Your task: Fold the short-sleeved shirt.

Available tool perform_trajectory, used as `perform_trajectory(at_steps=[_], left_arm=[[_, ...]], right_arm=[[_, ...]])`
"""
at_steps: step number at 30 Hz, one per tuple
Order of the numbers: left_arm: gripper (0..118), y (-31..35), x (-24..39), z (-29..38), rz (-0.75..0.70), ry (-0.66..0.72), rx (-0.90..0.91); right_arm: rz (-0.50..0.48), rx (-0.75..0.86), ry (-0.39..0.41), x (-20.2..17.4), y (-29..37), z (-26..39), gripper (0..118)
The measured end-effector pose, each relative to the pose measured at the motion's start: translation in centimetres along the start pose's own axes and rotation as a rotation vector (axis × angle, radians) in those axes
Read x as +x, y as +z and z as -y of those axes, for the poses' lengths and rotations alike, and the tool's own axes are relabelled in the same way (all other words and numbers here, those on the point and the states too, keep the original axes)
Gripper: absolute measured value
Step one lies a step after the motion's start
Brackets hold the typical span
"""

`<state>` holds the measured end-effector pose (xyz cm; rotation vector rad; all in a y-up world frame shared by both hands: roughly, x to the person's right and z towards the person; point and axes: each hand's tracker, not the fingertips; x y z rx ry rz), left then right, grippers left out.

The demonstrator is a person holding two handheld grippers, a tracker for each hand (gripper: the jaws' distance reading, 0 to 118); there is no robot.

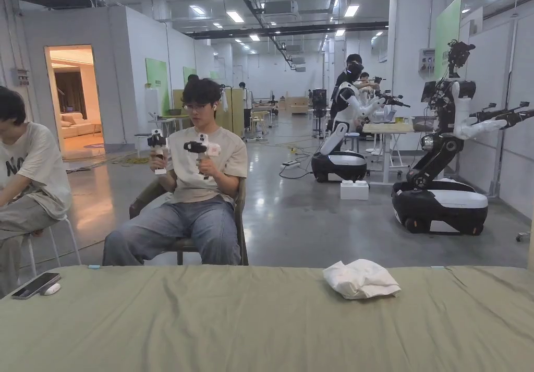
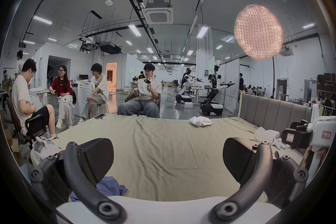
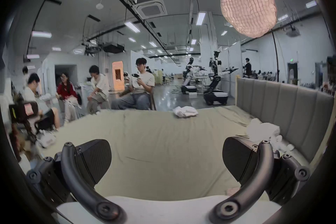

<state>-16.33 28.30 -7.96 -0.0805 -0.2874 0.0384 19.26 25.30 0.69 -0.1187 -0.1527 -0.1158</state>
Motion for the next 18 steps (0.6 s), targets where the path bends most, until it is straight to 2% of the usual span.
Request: perform_trajectory(at_steps=[2, 3, 9, 15, 18], left_arm=[[118, -0.1, 0.0, 0.0, 0.000, 0.000, -0.004], [118, -0.2, 0.1, 0.0, 0.002, 0.000, -0.005], [118, -0.6, 0.6, 0.0, 0.001, -0.012, -0.002], [118, -1.3, 1.2, 0.3, 0.021, -0.018, -0.018], [118, -1.5, 1.4, 0.3, 0.021, -0.033, -0.018]], right_arm=[[-0.008, -0.005, -0.068, 0.5, -0.1, -0.1, 118], [-0.008, -0.008, -0.071, 0.8, -0.2, -0.2, 118], [0.022, -0.019, -0.047, 1.2, -0.5, -0.2, 118], [0.015, -0.044, -0.061, 1.2, -1.2, 0.5, 118], [0.022, -0.049, -0.033, 1.1, -1.4, 0.6, 118]])
